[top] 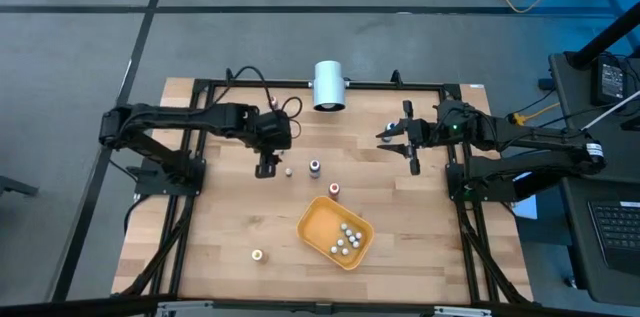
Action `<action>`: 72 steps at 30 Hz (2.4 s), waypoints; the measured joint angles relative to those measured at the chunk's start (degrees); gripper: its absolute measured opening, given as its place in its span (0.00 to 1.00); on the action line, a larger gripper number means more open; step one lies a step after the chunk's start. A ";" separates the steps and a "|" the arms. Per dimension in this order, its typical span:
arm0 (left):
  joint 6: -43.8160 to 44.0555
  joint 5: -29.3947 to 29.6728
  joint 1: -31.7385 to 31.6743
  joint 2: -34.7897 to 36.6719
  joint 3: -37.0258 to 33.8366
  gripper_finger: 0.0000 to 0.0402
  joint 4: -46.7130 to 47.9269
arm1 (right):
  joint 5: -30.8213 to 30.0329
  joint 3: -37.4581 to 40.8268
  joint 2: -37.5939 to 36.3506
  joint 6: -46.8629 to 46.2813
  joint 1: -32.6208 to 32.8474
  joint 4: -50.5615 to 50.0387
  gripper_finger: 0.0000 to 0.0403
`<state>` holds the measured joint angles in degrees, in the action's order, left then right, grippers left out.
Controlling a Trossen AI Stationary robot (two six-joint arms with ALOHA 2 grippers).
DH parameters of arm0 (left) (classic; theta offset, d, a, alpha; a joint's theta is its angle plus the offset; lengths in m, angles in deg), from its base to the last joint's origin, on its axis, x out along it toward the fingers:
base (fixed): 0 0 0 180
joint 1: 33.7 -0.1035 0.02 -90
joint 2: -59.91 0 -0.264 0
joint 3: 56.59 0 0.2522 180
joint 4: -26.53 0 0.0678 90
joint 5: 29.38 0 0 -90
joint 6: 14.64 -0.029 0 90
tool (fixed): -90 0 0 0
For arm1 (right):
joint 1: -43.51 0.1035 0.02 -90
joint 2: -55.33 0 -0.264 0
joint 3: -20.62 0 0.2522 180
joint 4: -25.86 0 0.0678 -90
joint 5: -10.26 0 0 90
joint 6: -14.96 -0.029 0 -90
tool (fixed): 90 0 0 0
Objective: Pick & Place food coloring
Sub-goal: Put the small pink food coloring bottle into the yellow container
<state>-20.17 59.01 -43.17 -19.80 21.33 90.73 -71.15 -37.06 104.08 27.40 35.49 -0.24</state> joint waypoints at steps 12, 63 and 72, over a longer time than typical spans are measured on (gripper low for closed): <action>2.01 0.45 2.54 -7.89 -0.15 0.50 -3.03 | -0.01 0.00 0.00 0.01 -0.01 -0.02 0.30; 2.33 2.22 3.76 -18.32 -6.69 0.50 -14.85 | 0.01 0.00 0.00 0.00 0.01 -0.05 0.30; 2.81 2.16 3.76 -18.32 -6.67 0.50 -16.62 | -0.01 0.00 -0.02 0.00 -0.02 -0.06 0.30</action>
<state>-17.37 61.17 -39.41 -38.12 14.66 74.12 -71.16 -37.06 104.06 27.40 35.48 -0.30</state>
